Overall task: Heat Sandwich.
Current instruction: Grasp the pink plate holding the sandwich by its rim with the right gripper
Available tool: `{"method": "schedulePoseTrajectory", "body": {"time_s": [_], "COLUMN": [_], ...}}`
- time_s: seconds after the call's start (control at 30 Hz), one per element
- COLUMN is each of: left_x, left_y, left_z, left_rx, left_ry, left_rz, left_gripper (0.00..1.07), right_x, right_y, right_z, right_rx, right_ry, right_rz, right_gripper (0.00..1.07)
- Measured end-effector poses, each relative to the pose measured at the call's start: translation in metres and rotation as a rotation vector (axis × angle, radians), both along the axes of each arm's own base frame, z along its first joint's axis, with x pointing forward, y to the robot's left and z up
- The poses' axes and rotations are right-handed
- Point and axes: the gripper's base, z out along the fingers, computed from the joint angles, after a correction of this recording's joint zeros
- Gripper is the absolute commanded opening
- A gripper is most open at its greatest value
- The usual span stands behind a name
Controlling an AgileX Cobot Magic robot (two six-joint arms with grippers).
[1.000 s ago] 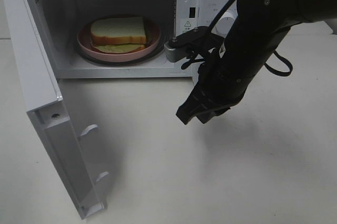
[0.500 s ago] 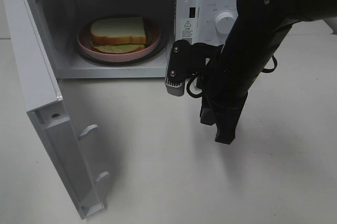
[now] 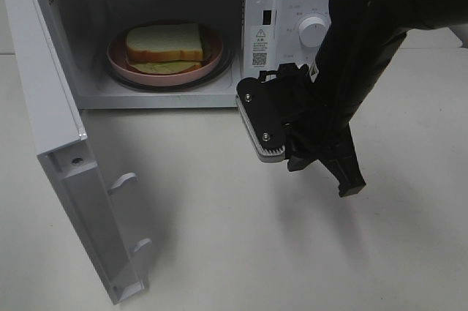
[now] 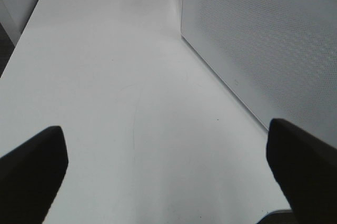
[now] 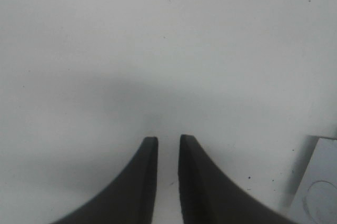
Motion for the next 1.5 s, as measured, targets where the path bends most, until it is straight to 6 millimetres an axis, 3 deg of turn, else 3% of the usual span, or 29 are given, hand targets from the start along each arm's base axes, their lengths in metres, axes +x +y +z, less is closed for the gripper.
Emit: {"method": "schedulePoseTrajectory", "body": {"time_s": [0.07,0.17,0.23,0.3,0.43,0.83,1.5], "left_x": [0.000,0.000,0.000,0.000,0.000,0.000,0.000], "left_y": [0.000,0.000,0.000,0.000,0.000,0.000,0.000], "left_z": [0.000,0.000,0.000,0.000,0.000,0.000,0.000], "left_rx": [0.000,0.000,0.000,0.000,0.000,0.000,0.000], "left_ry": [0.000,0.000,0.000,0.000,0.000,0.000,0.000], "left_rz": [0.000,0.000,0.000,0.000,0.000,0.000,0.000], "left_gripper": [0.98,0.98,0.98,0.98,0.98,0.98,0.98], "right_x": [0.000,0.002,0.003,0.003,0.003,0.012,0.037], "right_y": [0.000,0.001,0.002,0.002,0.002,0.010,0.026], "right_z": [0.000,0.001,0.001,0.001,0.001,0.016,0.040], "right_rx": [0.003,0.015,0.018,0.019,0.028,0.049,0.216], "right_ry": [-0.004,-0.026,-0.029,-0.028,-0.029,-0.090,-0.349], "right_rz": [0.000,0.001,0.000,-0.007,-0.037,-0.047,-0.033], "right_gripper": [0.32,0.56,0.61,0.76,0.87,0.85,0.82]}}
